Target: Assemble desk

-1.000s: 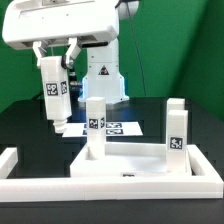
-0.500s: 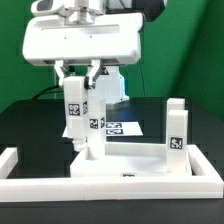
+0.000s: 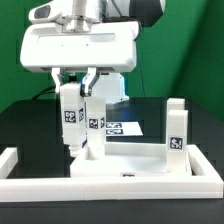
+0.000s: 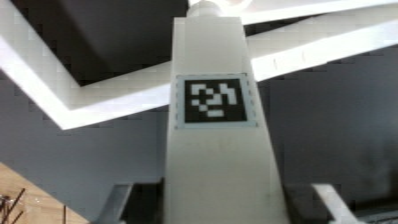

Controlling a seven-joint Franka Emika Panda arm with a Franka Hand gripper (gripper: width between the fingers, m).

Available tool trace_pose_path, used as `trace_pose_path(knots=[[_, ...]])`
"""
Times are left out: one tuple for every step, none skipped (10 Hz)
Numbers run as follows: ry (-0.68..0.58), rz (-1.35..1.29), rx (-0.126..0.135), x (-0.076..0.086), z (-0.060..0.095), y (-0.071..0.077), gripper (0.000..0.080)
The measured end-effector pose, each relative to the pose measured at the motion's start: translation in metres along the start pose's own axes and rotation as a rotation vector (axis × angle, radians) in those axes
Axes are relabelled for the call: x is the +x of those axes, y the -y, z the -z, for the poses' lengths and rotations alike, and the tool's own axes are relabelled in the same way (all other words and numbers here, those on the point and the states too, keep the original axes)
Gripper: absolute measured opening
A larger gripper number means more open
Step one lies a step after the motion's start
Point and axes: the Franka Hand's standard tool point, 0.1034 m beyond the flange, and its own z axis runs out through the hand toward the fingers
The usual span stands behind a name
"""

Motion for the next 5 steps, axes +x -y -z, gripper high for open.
trace_pose_path(knots=[[0.003,0.003,0.001,-0.002,-0.002,0.004,0.029],[0.008,0.007,0.002,-0.005,-0.005,0.008,0.029],[0.013,0.013,0.001,-0.008,-0.008,0.011,0.029],[0.016,0.016,-0.001,-0.009,-0.011,0.012,0.029],[0.018,0.02,-0.003,-0.01,-0.013,0.013,0.029]])
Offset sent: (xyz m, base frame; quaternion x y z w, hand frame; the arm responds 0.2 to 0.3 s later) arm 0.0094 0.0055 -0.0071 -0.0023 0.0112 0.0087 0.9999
